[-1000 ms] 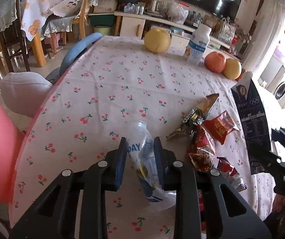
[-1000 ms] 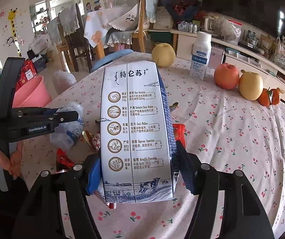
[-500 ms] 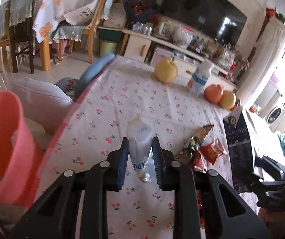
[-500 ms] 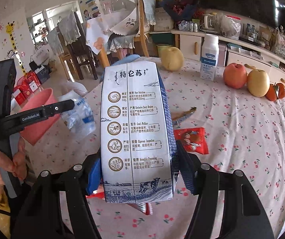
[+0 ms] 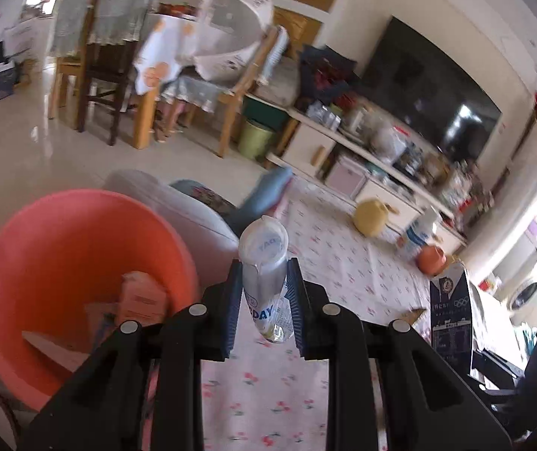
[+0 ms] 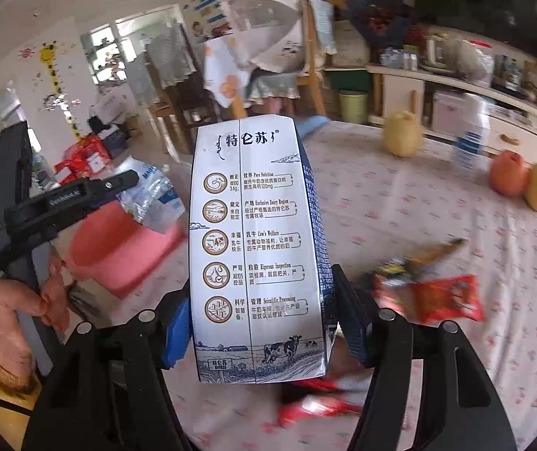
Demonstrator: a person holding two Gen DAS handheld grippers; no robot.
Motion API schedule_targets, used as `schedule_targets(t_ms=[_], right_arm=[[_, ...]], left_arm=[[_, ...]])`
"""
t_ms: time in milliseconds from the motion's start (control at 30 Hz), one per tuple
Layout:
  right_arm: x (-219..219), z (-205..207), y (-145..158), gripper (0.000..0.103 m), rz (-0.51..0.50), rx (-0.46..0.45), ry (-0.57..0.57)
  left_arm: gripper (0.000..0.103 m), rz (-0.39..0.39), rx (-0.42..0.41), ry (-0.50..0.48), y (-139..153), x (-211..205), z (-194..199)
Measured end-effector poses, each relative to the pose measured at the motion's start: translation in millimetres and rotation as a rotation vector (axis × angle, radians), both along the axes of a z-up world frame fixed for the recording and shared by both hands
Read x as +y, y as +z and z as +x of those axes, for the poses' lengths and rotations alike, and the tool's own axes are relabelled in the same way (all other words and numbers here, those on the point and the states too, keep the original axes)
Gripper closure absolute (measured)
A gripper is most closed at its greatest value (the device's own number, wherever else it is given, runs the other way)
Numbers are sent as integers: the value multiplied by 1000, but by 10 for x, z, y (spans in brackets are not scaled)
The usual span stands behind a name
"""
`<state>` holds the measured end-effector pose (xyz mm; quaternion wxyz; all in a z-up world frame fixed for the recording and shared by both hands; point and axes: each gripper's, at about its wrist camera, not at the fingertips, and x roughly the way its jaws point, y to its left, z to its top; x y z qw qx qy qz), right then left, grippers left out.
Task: Collect trash
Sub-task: 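Carry plastic bottle in left and milk box in right to pink bucket, then open left gripper over pink bucket while right gripper releases milk box in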
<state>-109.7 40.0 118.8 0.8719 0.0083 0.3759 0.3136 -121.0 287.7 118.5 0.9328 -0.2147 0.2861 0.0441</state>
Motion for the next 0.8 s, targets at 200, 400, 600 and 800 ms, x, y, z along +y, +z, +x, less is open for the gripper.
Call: schedule_targets(t_ms=[200,400,600,800], right_arm=[[744,-18,152,37,25,-5,116],[1508,0,198,37,30,6,212],[2169,71,75,37,0,32,266],[2285,106,-68,20,18,61,238]], left_arm=[[77,-30,-7,136,-22,552,-222],[77,-38,24,231,-136,933,-337],[77,-16,70,286,-259,1153,-353],[42,64,142,363,-303,1221,-383]])
